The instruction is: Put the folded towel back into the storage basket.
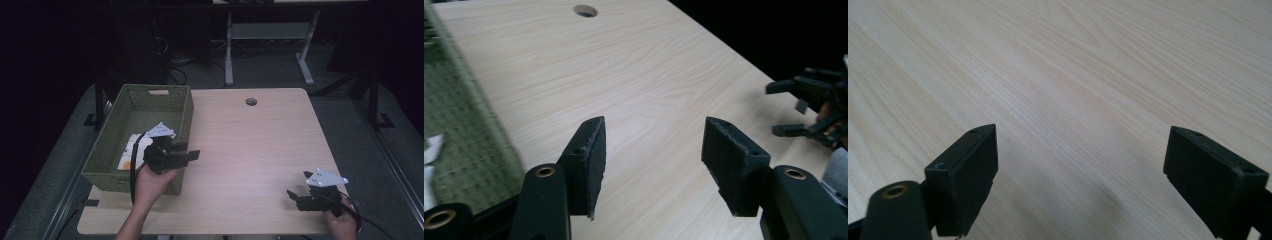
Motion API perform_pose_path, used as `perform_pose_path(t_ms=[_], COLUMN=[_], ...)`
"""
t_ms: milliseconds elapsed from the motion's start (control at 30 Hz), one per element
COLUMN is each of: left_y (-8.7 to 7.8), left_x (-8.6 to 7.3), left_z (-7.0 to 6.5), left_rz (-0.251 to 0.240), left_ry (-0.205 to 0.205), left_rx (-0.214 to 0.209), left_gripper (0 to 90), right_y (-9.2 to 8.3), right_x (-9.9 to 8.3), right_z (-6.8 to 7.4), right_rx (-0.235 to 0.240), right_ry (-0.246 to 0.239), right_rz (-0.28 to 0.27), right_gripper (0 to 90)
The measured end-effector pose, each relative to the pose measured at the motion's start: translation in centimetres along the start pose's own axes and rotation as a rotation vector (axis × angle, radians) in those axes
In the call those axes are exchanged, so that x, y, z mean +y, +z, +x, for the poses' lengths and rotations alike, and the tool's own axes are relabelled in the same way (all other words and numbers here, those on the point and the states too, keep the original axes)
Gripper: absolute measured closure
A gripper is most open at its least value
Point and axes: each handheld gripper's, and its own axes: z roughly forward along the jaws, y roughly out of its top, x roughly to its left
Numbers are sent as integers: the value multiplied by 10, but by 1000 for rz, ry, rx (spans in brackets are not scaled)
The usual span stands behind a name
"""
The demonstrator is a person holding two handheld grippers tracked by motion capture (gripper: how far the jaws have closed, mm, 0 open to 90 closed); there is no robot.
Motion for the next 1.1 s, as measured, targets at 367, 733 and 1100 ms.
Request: perform_pose_path(t_ms=[367, 733, 1100], left_y=[13, 28, 39], left_x=[-17, -40, -63], left_z=[-29, -50, -81], left_rz=[28, 45, 10], left_ry=[66, 110, 193], left_rx=[-25, -55, -89], left_gripper=[412, 404, 378], right_y=[-1, -2, -3], right_x=[0, 0, 1], right_z=[1, 2, 1], right_rx=[-3, -3, -2], right_ry=[-2, -2, -5], right_rz=[4, -1, -14], right_gripper=[137, 137, 137])
